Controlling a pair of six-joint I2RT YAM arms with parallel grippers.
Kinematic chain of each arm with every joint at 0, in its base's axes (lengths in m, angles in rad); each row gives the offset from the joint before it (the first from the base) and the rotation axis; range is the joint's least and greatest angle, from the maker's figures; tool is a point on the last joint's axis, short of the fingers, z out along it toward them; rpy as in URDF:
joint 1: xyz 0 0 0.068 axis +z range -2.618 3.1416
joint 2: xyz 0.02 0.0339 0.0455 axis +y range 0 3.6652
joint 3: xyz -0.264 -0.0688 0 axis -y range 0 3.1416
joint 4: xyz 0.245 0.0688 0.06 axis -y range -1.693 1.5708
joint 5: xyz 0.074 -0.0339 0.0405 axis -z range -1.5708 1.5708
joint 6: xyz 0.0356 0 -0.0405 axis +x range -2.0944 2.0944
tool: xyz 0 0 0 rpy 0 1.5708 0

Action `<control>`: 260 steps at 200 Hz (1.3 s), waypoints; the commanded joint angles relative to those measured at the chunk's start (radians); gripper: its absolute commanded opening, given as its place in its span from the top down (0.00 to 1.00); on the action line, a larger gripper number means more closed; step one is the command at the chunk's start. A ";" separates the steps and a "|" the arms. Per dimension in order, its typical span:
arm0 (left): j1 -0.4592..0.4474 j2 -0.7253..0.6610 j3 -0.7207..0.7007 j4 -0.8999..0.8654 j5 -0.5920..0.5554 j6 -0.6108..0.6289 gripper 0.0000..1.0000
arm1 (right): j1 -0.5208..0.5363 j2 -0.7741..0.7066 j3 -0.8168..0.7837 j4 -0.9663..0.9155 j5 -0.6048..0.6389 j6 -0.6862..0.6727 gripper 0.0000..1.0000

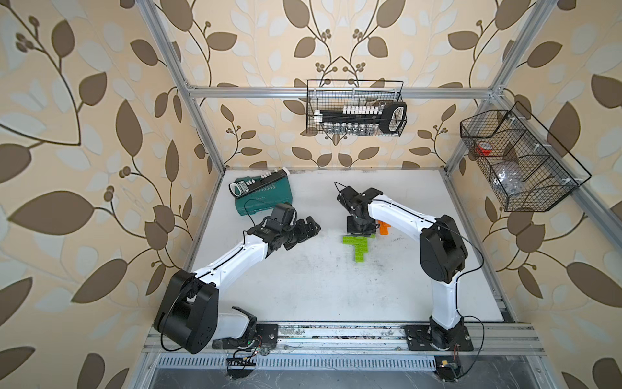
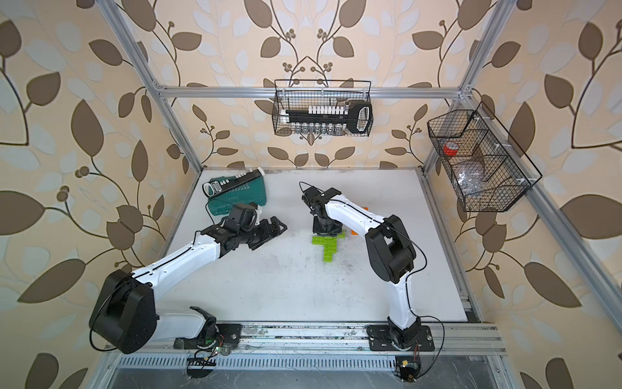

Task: Assemble a small pinwheel with lego
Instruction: Place the lego brick at the center of the board, then reset both arms

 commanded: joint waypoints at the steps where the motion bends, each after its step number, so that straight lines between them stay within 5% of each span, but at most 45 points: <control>1: 0.010 0.005 0.034 0.014 0.013 0.035 0.02 | 0.000 0.060 0.079 -0.036 -0.015 0.001 0.92; 59: 0.020 0.007 0.017 0.014 0.020 0.050 0.01 | -0.007 0.139 0.138 -0.036 -0.060 -0.001 0.64; 98: 0.023 -0.029 0.003 -0.004 0.000 0.063 0.01 | -0.008 0.088 0.133 -0.017 -0.064 -0.019 0.33; 140: 0.024 -0.224 -0.002 -0.116 -0.286 0.152 0.01 | -0.010 -0.250 -0.144 0.244 0.007 -0.129 0.02; 184: 0.027 -0.386 -0.137 0.086 -0.577 0.403 0.01 | -0.147 -0.603 -0.596 0.695 0.054 -0.363 0.02; 225: 0.082 -0.359 -0.302 0.350 -0.741 0.648 0.01 | -0.333 -0.659 -0.747 0.809 0.138 -0.522 0.02; 260: 0.144 -0.231 -0.449 0.626 -0.748 0.721 0.01 | -0.439 -0.714 -1.018 1.232 0.172 -0.675 0.01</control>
